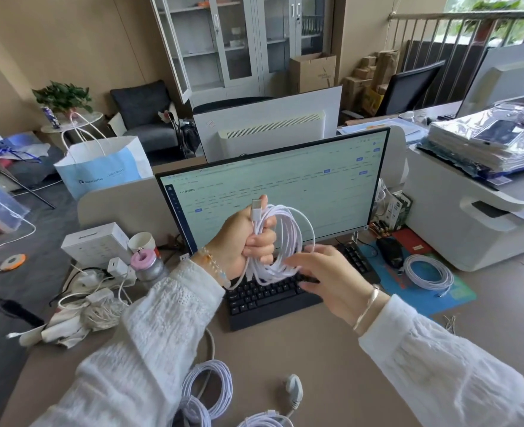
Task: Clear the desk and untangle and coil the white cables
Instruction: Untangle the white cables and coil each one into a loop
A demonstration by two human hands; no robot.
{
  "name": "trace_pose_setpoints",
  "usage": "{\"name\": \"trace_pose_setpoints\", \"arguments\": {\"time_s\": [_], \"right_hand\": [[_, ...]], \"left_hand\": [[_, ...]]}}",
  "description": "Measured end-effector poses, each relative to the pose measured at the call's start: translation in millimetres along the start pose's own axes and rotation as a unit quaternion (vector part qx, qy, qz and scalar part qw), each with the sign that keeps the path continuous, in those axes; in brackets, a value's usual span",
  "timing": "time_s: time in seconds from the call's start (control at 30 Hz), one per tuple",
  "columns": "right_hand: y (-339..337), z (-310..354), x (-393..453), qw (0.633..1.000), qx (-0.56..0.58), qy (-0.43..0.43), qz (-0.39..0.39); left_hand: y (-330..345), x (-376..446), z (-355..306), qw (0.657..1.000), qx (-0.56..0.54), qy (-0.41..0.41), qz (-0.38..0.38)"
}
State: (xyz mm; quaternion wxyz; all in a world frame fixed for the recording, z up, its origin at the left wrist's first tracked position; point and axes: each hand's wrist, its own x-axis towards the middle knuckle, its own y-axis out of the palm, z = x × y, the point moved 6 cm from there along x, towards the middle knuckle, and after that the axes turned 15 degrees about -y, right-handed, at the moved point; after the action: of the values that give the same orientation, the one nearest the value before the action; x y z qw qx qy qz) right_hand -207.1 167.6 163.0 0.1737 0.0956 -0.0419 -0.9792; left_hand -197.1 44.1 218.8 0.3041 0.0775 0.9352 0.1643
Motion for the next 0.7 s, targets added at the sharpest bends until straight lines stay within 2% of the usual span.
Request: {"name": "trace_pose_setpoints", "arguments": {"time_s": [0.07, 0.13, 0.2, 0.27, 0.33, 0.43, 0.5, 0.57, 0.7], "right_hand": [[-18.5, 17.1, 4.7, 0.992, -0.088, -0.089, -0.013], [-18.1, 37.9, 8.8, 0.983, -0.054, -0.154, 0.084], [-6.1, 47.2, 4.3, 0.964, 0.033, -0.13, 0.228], [3.2, 45.8, -5.4, 0.935, 0.1, -0.081, 0.331], [6.2, 37.4, -11.4, 0.922, 0.16, -0.029, 0.352], [0.5, 29.8, -9.1, 0.942, 0.192, -0.018, 0.274], [-3.6, 26.4, -4.1, 0.959, 0.177, -0.023, 0.219], [-7.2, 25.1, 0.4, 0.975, 0.125, -0.024, 0.182], [-20.8, 23.8, 2.6, 0.985, 0.014, -0.059, 0.16]], "left_hand": [[1.1, -5.2, 3.7, 0.995, 0.012, -0.09, 0.051], [9.5, -12.1, 7.2, 0.978, 0.018, -0.153, 0.142], [23.0, -19.6, 7.9, 0.949, -0.01, -0.186, 0.254], [32.4, -23.0, 5.8, 0.931, -0.037, -0.198, 0.303], [30.4, -19.1, 5.0, 0.947, -0.031, -0.195, 0.253], [11.9, -8.3, 5.7, 0.984, -0.011, -0.151, 0.097], [-0.7, -0.6, 10.1, 0.992, 0.009, -0.124, 0.009], [-5.1, 4.4, 17.1, 0.992, -0.007, -0.124, -0.021], [-3.6, 3.6, 23.9, 0.987, -0.052, -0.153, 0.0]]}}
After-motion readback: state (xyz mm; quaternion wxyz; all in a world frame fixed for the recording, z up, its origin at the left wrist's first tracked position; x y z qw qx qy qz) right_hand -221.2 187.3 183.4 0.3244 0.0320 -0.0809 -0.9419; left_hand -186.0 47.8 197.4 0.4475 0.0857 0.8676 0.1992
